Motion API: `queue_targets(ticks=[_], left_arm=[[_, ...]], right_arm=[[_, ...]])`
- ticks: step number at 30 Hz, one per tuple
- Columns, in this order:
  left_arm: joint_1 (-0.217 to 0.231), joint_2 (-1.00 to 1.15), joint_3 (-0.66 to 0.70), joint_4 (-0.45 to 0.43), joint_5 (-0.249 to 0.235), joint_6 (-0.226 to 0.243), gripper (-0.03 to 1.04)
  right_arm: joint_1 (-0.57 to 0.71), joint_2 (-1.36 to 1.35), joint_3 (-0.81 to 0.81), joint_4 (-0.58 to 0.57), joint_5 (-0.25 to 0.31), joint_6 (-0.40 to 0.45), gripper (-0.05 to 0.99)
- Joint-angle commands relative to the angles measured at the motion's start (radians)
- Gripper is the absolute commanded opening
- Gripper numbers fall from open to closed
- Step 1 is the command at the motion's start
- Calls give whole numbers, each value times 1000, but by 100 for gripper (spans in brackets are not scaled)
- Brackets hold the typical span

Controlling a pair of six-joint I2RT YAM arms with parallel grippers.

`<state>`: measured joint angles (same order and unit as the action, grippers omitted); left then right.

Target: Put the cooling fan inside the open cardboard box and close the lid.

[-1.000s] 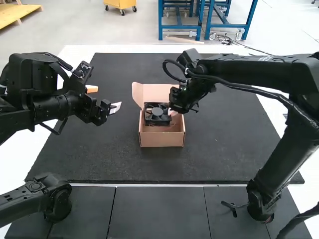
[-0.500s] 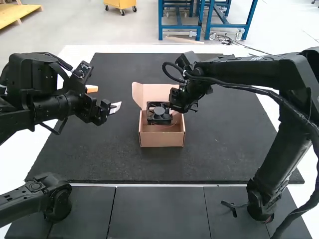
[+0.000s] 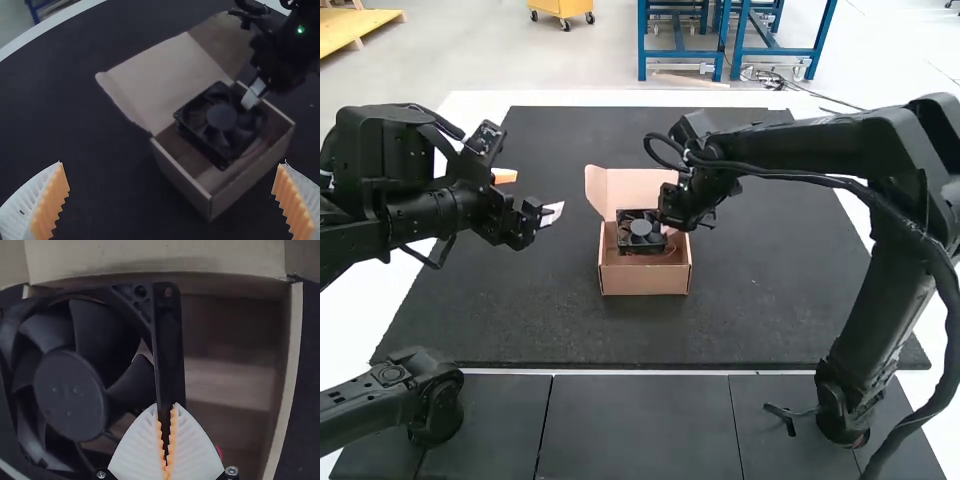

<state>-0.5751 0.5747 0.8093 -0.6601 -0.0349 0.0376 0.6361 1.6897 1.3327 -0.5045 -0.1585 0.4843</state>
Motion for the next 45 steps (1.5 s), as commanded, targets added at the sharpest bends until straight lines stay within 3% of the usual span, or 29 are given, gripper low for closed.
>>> queue_targets(ticks=[1,18,24,30,40,43,45], left_arm=[[8,-24,8,8,-11,4,96],[1,-24,14,-85,-10,8,96],[1,-24,16,-90,-10,8,96],[1,-24,18,-88,-10,8,96],[6,-24,16,-76,-10,7,96],[6,-24,14,-64,-10,7,96],[6,-22,14,-55,-10,5,96]], right_arm=[[-9,15,-3,9,5,-21,-2],[-9,65,-18,11,30,-55,-2],[-9,84,-26,11,57,-93,-2],[-9,113,-23,17,51,-89,-2],[-10,119,26,11,8,-122,35],[-10,117,77,-9,-18,-133,53],[-10,116,132,-25,-41,-144,56]])
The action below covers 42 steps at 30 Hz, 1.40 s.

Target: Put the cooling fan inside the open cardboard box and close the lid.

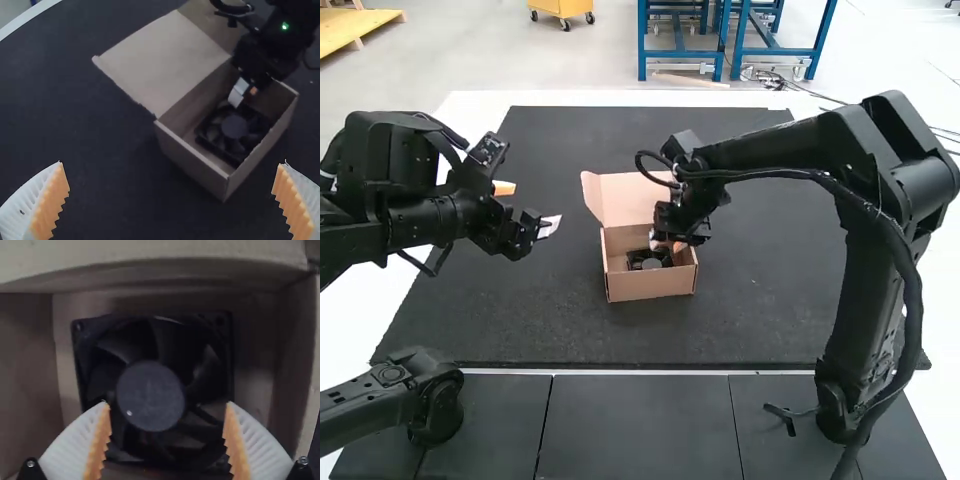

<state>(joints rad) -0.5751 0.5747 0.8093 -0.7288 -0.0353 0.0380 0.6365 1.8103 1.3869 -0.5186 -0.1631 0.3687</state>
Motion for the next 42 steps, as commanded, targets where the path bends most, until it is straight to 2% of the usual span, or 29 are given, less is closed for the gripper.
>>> queue_targets(ticks=[1,5,9,12,14,17,21,23,26,29,32,35,42], left_arm=[[8,-19,14,22,-9,3,96],[8,1,18,51,-8,-7,96],[11,48,34,68,-9,-30,96],[11,105,60,69,-8,-58,96],[9,143,80,78,-8,-75,96],[11,198,113,94,-6,-102,96],[14,271,145,97,-5,-184,96],[29,295,157,97,-3,-211,96],[86,336,165,81,0,-250,96],[147,376,159,54,26,-286,96],[205,396,148,62,41,-293,96],[238,406,134,97,40,-293,96],[254,445,105,147,38,-293,96]], right_arm=[[-14,-6,109,-18,-52,-31,56],[-51,-14,242,-72,-78,-53,59],[-83,-43,322,-136,-64,-131,65],[-93,-83,331,-193,45,-264,74],[-97,-120,317,-247,96,-333,77],[-118,-184,250,-250,134,-395,80],[-150,-307,118,-189,145,-436,89],[-158,-370,46,-133,152,-452,90],[-164,-460,-61,-55,169,-458,91],[-164,-532,-163,37,185,-456,91],[-164,-579,-224,63,185,-448,91],[-166,-589,-266,88,183,-427,91],[-175,-574,-304,219,174,-406,90]])
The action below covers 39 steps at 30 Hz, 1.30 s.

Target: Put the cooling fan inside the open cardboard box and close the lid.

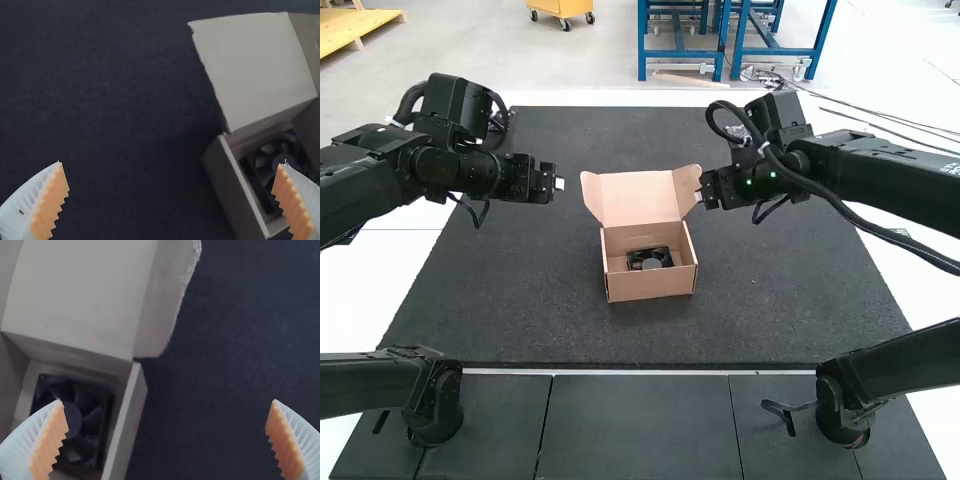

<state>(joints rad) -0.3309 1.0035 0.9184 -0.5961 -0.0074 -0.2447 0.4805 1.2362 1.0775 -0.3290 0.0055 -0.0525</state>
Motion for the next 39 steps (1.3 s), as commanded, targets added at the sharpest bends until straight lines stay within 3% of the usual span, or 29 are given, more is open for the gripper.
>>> queue_targets(ticks=[1,12,18,39], left_arm=[[12,24,-4,18,9,-10,96],[70,93,-23,70,-3,-1,96],[70,122,-38,107,-20,1,96],[70,294,20,197,-36,-1,96]], right_arm=[[-22,11,6,39,-1,16,90],[-95,92,48,65,-87,48,90],[-125,126,75,76,-136,72,90],[-122,284,183,81,-190,100,88]])
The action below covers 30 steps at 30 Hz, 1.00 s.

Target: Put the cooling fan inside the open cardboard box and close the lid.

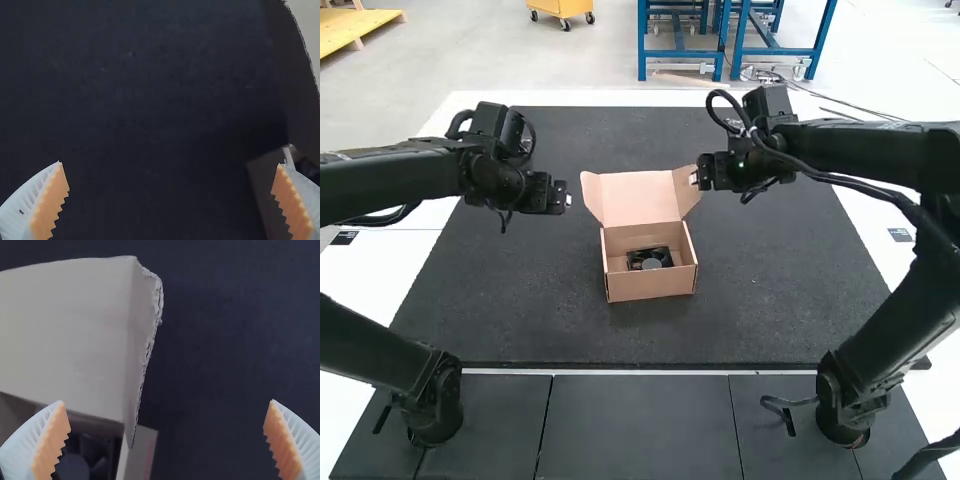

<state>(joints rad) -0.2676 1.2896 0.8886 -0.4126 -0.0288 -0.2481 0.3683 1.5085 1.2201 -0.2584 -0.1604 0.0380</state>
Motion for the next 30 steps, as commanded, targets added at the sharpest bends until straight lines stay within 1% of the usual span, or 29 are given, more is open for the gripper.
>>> queue_targets(ticks=[1,7,14,19,24,27,28,30], left_arm=[[8,16,56,17,-14,4,96],[8,56,85,34,-16,4,96],[5,97,112,51,-16,4,96],[5,120,130,55,-16,4,96],[5,137,148,57,-16,6,96],[4,145,159,57,-16,6,96],[4,146,162,57,-14,6,96],[2,152,165,60,-16,6,96]], right_arm=[[-9,18,45,11,-25,10,88],[-8,65,84,13,-41,10,89],[-6,119,139,11,-42,11,89],[-9,156,180,2,-59,14,85],[-12,179,203,-13,-65,20,84],[-12,185,206,-16,-74,31,79],[-12,185,206,-16,-77,34,75],[-12,183,205,-16,-79,40,71]])
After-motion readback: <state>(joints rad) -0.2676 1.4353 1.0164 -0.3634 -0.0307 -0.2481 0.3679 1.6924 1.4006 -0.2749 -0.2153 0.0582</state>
